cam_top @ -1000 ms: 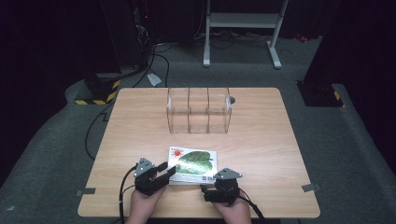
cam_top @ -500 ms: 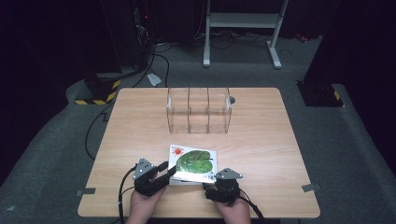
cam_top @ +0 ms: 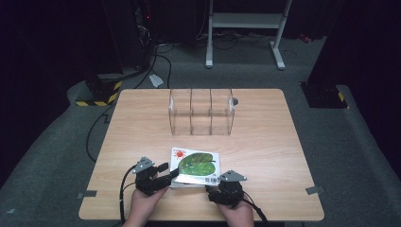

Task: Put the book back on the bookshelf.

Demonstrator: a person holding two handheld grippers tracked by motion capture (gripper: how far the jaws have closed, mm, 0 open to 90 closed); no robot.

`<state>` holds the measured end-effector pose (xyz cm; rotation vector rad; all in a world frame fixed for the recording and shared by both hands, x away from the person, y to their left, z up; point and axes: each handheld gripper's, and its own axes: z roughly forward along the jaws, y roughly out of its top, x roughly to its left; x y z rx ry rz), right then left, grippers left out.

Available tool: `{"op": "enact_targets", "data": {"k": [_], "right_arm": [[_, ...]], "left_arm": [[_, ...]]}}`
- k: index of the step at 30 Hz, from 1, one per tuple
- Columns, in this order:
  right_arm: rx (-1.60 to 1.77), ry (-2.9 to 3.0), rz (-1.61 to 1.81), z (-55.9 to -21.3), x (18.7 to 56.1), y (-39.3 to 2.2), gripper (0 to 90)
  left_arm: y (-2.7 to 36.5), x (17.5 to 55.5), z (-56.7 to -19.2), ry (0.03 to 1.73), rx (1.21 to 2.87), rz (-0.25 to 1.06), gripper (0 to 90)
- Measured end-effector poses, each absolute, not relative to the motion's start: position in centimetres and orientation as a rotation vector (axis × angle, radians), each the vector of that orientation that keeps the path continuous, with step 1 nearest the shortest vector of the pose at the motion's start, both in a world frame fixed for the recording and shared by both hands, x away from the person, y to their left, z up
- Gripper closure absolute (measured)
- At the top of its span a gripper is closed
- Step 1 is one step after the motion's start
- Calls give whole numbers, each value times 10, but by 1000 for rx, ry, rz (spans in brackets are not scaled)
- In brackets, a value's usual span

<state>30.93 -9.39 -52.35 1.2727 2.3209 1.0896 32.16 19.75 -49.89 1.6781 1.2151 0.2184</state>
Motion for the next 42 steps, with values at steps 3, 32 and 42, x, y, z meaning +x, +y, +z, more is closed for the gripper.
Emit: {"op": "enact_targets", "data": {"k": [3,32,42], "right_arm": [[1278,2322,1097,-524,309,-95,286],[1275,2352,1171,-522,303,-102,276],[1303,2330,1218,-521,305,-107,277]], "left_arm": [[198,330,-502,1226,1674,172,385],[186,343,-501,1119,1854,198,579],[183,334,-498,1024,1916,308,617]]}}
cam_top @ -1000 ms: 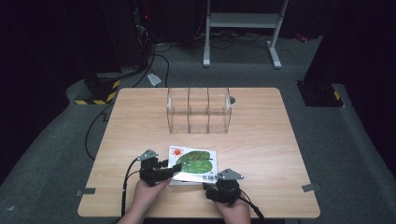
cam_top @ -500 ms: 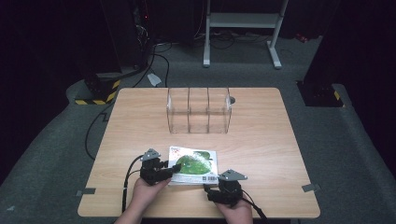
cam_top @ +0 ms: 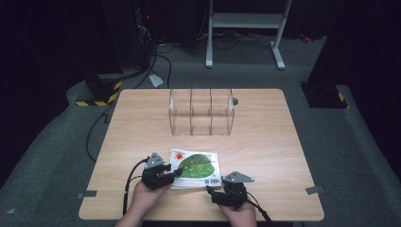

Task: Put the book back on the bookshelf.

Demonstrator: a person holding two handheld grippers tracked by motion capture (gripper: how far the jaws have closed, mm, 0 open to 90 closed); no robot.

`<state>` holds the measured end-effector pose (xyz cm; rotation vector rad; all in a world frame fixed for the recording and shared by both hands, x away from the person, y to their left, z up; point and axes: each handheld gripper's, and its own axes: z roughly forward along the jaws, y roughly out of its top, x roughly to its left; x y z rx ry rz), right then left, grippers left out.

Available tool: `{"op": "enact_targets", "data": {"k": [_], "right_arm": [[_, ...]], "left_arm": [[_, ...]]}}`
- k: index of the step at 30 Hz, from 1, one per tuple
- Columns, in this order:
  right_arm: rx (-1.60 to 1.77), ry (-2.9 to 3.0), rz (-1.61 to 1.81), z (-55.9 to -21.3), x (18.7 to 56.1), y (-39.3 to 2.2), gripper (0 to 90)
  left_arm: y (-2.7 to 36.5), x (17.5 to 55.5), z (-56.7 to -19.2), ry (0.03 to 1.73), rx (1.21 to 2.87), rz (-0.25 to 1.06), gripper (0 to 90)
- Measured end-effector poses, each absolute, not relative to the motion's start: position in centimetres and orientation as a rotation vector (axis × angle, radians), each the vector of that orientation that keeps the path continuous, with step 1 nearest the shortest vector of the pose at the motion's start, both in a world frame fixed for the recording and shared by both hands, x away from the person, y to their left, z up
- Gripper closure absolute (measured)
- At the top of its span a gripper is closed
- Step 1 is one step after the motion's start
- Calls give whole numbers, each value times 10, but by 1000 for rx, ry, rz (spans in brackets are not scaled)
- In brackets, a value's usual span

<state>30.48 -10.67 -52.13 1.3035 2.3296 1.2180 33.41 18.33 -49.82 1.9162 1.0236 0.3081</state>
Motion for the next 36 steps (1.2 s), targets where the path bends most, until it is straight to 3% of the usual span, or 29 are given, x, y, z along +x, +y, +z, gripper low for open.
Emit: {"op": "enact_targets", "data": {"k": [17,36], "right_arm": [[1277,2315,1253,-516,310,-106,277],[1346,2316,1378,-515,335,-110,206]], "left_arm": [[181,316,-494,890,1915,434,656],[180,291,-491,760,1898,553,687]]}}
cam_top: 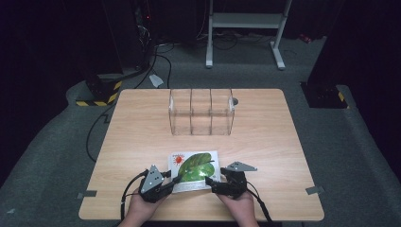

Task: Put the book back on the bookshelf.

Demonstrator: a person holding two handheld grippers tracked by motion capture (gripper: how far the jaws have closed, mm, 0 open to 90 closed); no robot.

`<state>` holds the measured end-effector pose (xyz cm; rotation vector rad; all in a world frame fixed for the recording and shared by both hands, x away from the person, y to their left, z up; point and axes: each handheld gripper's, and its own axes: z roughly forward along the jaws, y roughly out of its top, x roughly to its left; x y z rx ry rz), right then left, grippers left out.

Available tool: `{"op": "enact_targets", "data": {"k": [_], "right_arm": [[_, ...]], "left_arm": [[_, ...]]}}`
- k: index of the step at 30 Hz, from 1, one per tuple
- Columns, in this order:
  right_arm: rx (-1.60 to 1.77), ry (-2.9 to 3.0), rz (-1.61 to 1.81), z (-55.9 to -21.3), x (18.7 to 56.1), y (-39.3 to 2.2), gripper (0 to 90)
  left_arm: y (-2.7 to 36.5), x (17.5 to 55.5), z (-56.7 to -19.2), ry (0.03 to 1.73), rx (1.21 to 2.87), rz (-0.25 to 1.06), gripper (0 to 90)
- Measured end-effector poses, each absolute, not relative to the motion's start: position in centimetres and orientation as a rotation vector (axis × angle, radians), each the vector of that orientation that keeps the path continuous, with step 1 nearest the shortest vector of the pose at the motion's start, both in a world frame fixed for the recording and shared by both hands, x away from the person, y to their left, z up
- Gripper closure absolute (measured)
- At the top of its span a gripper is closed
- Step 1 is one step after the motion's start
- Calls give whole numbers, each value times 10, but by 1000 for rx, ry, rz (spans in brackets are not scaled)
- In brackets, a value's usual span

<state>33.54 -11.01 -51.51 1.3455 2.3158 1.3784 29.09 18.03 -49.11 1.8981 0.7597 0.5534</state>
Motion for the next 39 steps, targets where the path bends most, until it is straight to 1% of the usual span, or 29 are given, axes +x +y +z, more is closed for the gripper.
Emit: {"op": "enact_targets", "data": {"k": [14,17,21,30,39], "right_arm": [[1409,2404,1378,-522,350,-104,195],[1380,2412,1368,-521,349,-101,217],[1375,2398,1352,-519,347,-102,273],[1344,2369,1316,-517,341,-100,302],[1311,2327,1303,-514,336,-98,341]], "left_arm": [[183,284,-495,748,1906,557,698],[183,284,-496,758,1908,554,698],[184,285,-498,779,1917,544,698],[188,291,-500,860,1895,481,697],[191,294,-500,904,1876,471,698]]}}
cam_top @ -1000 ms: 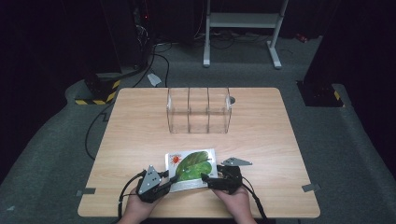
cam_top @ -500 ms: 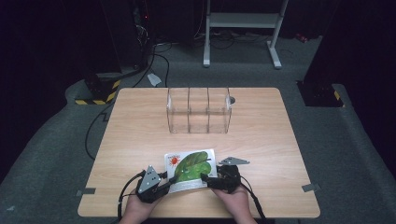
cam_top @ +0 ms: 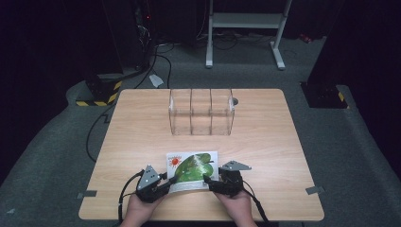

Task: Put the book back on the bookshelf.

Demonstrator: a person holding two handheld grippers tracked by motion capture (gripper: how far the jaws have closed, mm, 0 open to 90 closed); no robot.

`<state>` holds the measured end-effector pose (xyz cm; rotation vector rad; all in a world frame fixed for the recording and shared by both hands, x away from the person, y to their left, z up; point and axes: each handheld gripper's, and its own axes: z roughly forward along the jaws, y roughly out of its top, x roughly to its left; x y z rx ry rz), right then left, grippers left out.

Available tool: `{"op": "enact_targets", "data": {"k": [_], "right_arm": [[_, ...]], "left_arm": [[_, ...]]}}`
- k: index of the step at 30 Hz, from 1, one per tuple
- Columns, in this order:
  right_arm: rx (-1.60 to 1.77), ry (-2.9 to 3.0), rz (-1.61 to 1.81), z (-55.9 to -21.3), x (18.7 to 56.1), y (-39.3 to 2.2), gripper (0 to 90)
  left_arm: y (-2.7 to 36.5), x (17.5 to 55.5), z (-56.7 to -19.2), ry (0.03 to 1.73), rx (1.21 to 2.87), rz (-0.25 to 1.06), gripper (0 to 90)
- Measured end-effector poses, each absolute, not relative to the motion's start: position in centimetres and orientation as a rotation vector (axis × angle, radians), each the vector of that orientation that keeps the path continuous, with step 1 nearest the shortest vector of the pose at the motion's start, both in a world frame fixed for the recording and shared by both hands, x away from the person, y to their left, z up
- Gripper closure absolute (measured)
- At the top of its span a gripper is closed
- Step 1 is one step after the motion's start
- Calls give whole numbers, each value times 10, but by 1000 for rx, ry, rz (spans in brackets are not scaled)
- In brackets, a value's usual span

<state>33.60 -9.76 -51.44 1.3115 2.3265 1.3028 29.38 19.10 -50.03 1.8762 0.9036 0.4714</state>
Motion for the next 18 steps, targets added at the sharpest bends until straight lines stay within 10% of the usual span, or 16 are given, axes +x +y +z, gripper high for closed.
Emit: {"op": "enact_targets", "data": {"k": [18], "right_arm": [[1294,2264,1279,-510,329,-100,415]], "left_arm": [[188,298,-501,954,1862,481,698]]}}
